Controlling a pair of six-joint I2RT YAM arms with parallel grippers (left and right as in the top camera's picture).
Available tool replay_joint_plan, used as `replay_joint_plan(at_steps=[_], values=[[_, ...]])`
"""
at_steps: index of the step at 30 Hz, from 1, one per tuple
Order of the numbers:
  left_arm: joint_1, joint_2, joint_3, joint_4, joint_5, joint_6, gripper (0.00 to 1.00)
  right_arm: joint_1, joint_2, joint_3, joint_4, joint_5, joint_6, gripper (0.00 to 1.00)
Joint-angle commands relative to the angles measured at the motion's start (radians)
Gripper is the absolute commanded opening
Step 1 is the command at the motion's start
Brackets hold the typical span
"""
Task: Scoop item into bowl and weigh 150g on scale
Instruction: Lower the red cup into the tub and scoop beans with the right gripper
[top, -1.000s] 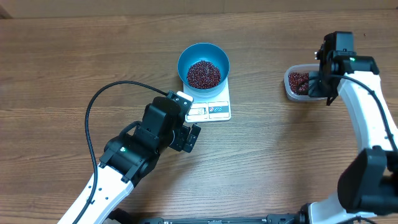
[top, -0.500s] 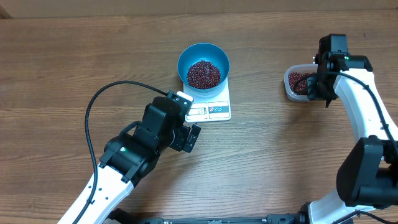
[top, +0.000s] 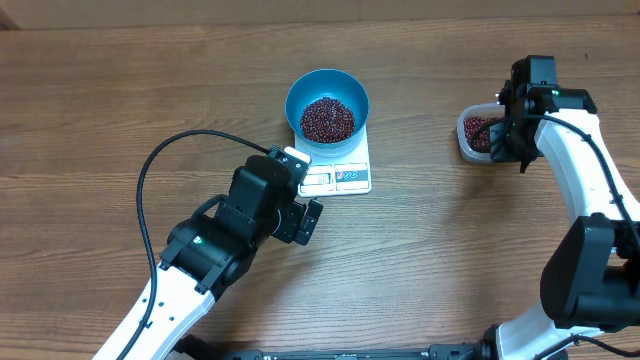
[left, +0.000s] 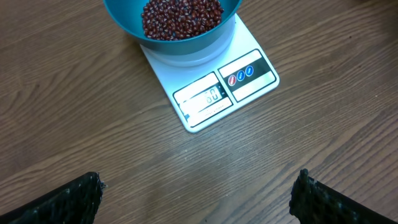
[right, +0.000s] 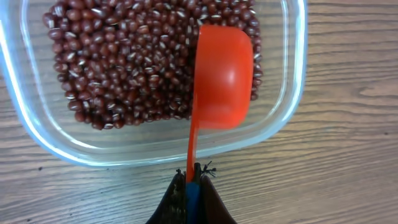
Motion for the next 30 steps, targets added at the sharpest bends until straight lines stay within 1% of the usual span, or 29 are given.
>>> replay_joint_plan(at_steps=[1, 15, 20, 28, 30], values=[[0.004, 0.003, 0.000, 0.004, 0.012, 0.018, 1.00, -0.002, 0.007, -0.002, 0.002, -0.057, -0.028, 0.04], [0.004, 0.003, 0.000, 0.004, 0.012, 0.018, 1.00, -0.002, 0.009, -0.002, -0.011, -0.113, -0.053, 0.04], [0.004, 0.003, 0.000, 0.004, 0.012, 0.018, 0.99, -0.002, 0.011, -0.002, -0.014, -0.185, -0.077, 0.04], [0.004, 0.003, 0.000, 0.004, 0.012, 0.018, 1.00, -0.002, 0.060, -0.002, -0.013, -0.193, -0.080, 0.04], [0.004, 0.003, 0.000, 0.004, 0.012, 0.018, 0.99, -0.002, 0.071, -0.002, -0.013, -0.221, -0.084, 0.04]])
